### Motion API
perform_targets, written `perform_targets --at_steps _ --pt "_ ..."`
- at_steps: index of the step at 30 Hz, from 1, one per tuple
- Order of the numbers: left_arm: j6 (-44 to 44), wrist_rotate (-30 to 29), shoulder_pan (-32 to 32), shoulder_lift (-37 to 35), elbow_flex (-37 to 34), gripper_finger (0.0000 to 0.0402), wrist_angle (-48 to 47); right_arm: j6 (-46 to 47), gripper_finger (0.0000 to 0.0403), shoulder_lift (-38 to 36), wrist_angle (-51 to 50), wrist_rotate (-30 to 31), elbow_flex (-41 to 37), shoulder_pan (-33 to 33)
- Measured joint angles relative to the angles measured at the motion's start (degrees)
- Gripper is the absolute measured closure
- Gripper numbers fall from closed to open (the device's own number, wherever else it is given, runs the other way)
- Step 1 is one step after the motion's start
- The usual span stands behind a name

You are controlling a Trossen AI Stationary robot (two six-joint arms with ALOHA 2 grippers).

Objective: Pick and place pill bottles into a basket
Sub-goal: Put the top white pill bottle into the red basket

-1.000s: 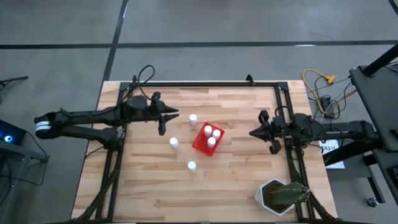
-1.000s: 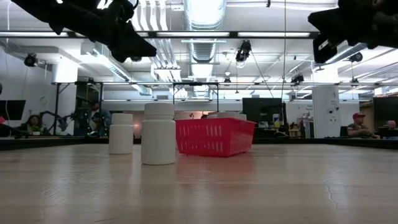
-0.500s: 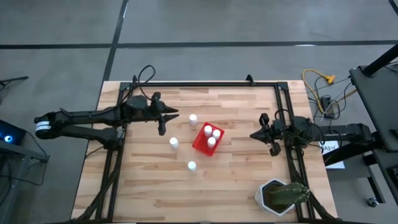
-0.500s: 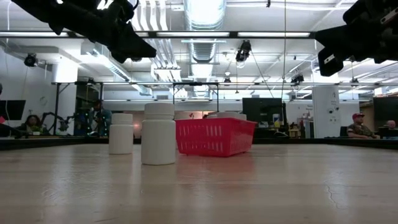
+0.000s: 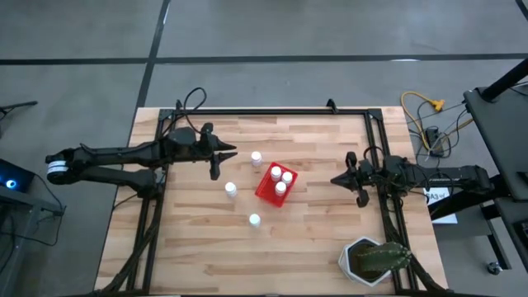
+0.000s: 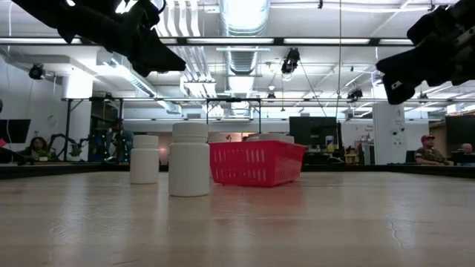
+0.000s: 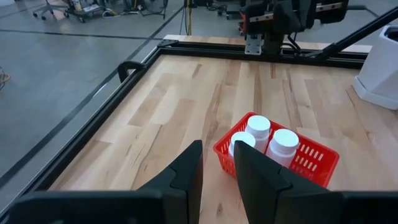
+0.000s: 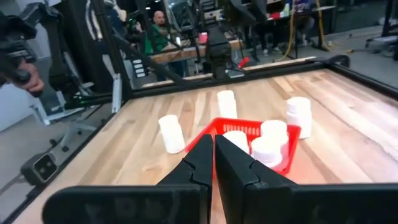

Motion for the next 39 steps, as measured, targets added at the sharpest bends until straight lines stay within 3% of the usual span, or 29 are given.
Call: perform_targets --at_steps 14,25,39 --pt "0.02 -0.04 0.00 0.41 0.04 0.0326 0.81 0.24 0.0394 -0.13 -4.31 0.14 0.00 -0.02" --pt "0.06 -0.07 0.00 0.41 -0.11 0.0326 3.26 -11.12 0.0394 -0.15 -6.98 6.61 0.20 -0.04" --pt "0.01 -0.22 0.00 0.41 0.01 0.0326 3.02 -7.82 0.0394 -0.13 -6.95 6.20 0.32 -0.02"
